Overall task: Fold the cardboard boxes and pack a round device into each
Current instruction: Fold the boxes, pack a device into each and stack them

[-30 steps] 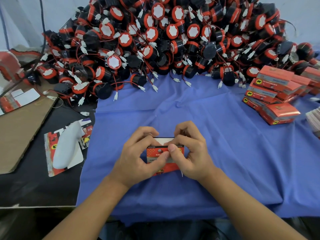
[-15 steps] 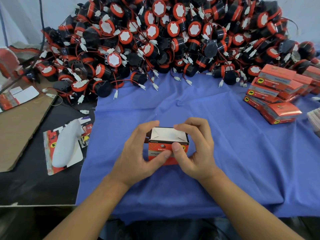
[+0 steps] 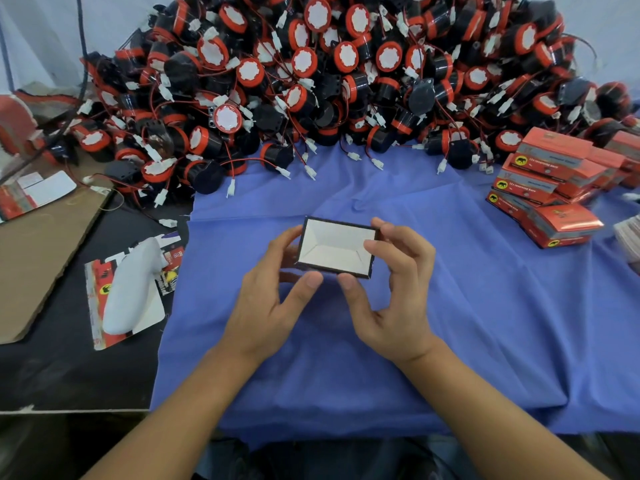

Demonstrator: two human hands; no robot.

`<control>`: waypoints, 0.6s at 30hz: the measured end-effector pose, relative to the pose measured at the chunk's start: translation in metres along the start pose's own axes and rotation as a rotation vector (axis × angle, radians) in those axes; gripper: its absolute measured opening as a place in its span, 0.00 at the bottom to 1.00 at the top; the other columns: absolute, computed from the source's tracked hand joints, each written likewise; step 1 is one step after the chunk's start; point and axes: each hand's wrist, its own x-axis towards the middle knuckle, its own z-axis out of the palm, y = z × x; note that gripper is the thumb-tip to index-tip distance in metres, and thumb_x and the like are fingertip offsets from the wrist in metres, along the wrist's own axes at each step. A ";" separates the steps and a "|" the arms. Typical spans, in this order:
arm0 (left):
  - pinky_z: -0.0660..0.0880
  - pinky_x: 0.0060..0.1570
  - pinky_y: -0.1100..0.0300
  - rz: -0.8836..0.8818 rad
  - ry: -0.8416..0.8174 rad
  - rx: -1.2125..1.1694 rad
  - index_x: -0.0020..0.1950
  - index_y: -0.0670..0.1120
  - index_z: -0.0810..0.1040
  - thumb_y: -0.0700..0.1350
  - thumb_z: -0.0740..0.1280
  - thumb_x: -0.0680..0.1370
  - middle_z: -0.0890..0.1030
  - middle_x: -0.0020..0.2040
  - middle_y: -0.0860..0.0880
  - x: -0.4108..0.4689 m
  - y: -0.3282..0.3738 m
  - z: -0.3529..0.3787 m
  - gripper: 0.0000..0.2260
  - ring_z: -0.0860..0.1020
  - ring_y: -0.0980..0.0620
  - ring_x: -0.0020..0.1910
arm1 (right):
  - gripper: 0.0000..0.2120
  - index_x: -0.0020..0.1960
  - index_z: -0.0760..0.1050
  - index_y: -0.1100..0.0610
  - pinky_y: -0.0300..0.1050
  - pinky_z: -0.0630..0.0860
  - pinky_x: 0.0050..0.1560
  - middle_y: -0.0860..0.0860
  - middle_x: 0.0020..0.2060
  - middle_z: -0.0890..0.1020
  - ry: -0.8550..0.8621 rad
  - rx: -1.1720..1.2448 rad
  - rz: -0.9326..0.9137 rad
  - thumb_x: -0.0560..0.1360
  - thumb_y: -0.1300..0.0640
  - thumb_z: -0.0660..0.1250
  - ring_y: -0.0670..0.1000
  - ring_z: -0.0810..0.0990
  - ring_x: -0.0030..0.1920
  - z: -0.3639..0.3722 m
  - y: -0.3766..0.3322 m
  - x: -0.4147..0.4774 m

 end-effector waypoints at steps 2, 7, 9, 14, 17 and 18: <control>0.74 0.53 0.72 -0.023 0.002 0.041 0.70 0.62 0.70 0.63 0.64 0.80 0.81 0.59 0.65 0.002 0.000 0.002 0.19 0.81 0.61 0.58 | 0.22 0.66 0.70 0.61 0.47 0.71 0.70 0.62 0.66 0.66 -0.034 0.011 0.002 0.74 0.66 0.71 0.62 0.72 0.71 0.001 0.000 0.000; 0.76 0.53 0.70 0.054 0.111 0.073 0.67 0.51 0.74 0.44 0.72 0.79 0.80 0.59 0.61 0.002 -0.007 0.007 0.18 0.82 0.57 0.55 | 0.28 0.72 0.67 0.63 0.60 0.69 0.73 0.59 0.72 0.63 -0.133 0.084 0.115 0.72 0.68 0.69 0.64 0.67 0.75 0.001 0.002 0.004; 0.79 0.53 0.64 0.059 0.136 0.065 0.63 0.49 0.75 0.37 0.74 0.77 0.80 0.58 0.56 0.003 -0.010 0.007 0.17 0.82 0.54 0.55 | 0.29 0.73 0.68 0.64 0.57 0.68 0.75 0.59 0.73 0.64 -0.146 0.060 0.176 0.73 0.64 0.69 0.60 0.67 0.76 -0.001 0.002 0.006; 0.74 0.56 0.69 0.122 0.160 0.236 0.47 0.41 0.74 0.24 0.71 0.71 0.77 0.53 0.51 0.005 -0.015 0.005 0.15 0.76 0.64 0.56 | 0.26 0.71 0.72 0.65 0.50 0.73 0.69 0.58 0.69 0.72 -0.151 -0.004 0.223 0.74 0.61 0.68 0.54 0.71 0.72 -0.004 0.000 0.005; 0.70 0.58 0.71 0.161 0.084 0.252 0.45 0.43 0.74 0.25 0.71 0.68 0.77 0.54 0.49 0.004 -0.013 0.005 0.16 0.74 0.66 0.60 | 0.19 0.64 0.79 0.62 0.53 0.73 0.62 0.51 0.58 0.80 -0.194 -0.131 0.165 0.75 0.56 0.67 0.54 0.73 0.62 -0.001 -0.002 0.004; 0.71 0.58 0.69 0.166 0.050 0.232 0.46 0.45 0.74 0.27 0.70 0.68 0.76 0.55 0.49 0.003 -0.011 0.006 0.16 0.74 0.64 0.61 | 0.16 0.59 0.81 0.59 0.53 0.72 0.59 0.47 0.52 0.82 -0.216 -0.190 0.130 0.75 0.54 0.67 0.53 0.73 0.58 0.000 -0.002 0.004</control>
